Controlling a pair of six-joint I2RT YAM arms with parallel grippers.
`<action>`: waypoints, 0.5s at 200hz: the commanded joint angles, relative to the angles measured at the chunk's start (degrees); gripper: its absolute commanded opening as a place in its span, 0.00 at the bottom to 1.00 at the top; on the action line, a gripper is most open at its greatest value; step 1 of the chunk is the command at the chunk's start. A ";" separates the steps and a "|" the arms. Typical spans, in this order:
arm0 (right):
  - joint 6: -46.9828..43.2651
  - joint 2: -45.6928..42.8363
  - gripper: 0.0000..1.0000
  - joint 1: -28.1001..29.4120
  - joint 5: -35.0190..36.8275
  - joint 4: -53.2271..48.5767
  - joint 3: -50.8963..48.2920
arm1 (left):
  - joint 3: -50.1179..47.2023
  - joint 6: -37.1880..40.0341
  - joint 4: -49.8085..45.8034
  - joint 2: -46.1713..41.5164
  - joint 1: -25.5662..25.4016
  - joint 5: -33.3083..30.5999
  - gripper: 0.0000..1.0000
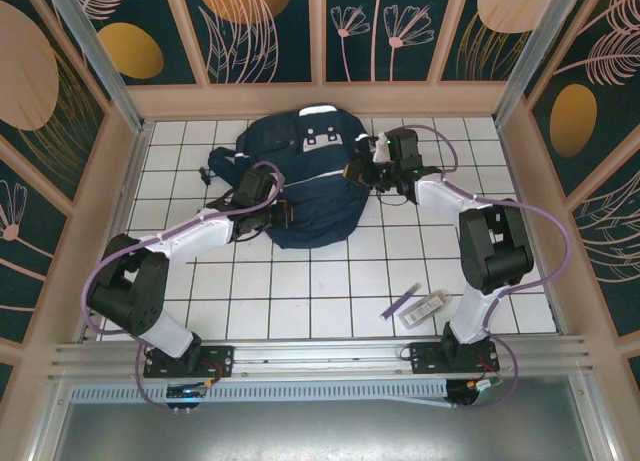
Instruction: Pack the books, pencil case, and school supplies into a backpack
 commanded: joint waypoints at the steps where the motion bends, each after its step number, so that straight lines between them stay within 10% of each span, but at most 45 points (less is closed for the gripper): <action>1: -4.29 -0.66 0.11 -3.66 4.17 -1.09 3.05 | -1.75 7.52 1.33 -1.61 0.29 3.82 0.00; 38: 0.18 -4.68 0.51 -3.17 1.41 -2.55 2.13 | 4.54 8.00 1.97 0.60 -2.99 9.57 0.00; 68: 32.62 -9.66 0.60 -0.38 5.85 -14.85 -1.37 | 8.40 4.88 4.77 1.95 -5.16 13.77 0.00; 100: 43.57 -10.52 0.61 6.36 9.68 -11.66 -3.33 | 12.64 1.98 8.54 4.61 -6.91 16.93 0.00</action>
